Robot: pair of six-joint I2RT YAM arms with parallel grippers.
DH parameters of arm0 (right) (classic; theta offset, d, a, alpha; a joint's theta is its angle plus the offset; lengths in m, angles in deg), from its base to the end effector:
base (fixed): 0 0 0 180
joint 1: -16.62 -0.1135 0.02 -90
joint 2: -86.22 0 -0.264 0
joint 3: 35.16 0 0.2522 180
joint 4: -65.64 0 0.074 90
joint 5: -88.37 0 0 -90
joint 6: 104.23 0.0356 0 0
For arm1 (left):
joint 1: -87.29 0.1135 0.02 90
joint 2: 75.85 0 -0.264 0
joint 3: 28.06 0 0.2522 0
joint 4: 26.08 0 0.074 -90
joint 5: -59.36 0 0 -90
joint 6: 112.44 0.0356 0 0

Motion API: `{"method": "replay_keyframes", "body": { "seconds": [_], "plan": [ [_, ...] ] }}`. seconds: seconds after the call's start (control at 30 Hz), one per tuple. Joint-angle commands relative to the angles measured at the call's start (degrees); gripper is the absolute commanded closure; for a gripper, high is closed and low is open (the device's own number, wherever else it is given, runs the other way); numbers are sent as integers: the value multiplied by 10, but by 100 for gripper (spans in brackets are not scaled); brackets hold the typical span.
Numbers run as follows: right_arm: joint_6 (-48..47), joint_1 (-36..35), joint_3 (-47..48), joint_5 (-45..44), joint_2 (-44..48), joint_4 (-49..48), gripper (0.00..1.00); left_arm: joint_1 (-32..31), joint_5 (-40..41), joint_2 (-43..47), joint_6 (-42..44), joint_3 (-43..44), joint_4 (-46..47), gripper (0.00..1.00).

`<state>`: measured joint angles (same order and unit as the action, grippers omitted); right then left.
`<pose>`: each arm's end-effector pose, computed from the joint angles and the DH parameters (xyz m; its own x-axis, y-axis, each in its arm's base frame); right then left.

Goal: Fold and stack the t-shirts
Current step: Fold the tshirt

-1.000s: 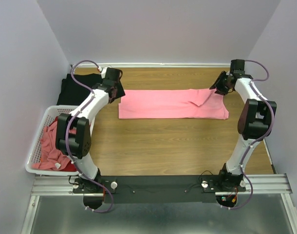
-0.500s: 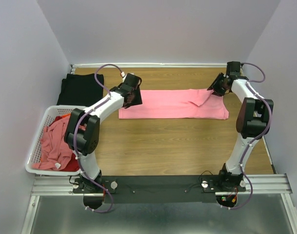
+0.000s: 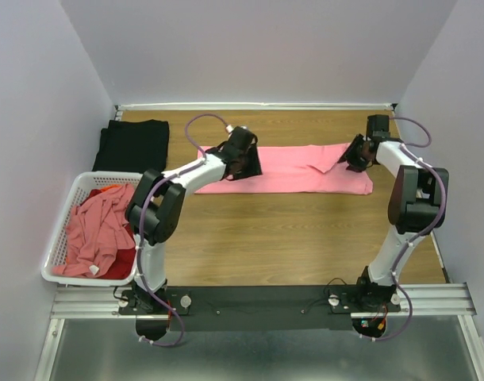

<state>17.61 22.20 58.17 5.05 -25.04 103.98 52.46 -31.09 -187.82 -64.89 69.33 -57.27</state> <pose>0.4148 -0.0364 0.1909 -0.6861 0.5935 -0.4207 0.4641 0.8024 0.3751 0.3604 -0.2511 0.2163 -0.8225 -0.2499 -0.5109 0.0277 0.8796 -0.4750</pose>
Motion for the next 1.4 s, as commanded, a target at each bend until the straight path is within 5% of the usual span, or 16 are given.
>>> {"method": "replay_keyframes", "body": {
  "seconds": [0.0,0.4,0.8,1.07,1.37],
  "plan": [
    [-8,2,-69,-59,55,4,52,53,47,3,-26,-62,2,39],
    [20,6,-214,-108,99,-2,52,126,72,25,-7,-189,-21,40],
    [38,5,-412,5,313,55,48,158,84,240,-18,-407,-59,40],
    [36,5,-335,92,374,57,46,83,69,315,-49,-287,-109,34],
    [39,5,-251,72,322,25,46,-82,12,206,-148,-128,-49,37]
  ]
}}
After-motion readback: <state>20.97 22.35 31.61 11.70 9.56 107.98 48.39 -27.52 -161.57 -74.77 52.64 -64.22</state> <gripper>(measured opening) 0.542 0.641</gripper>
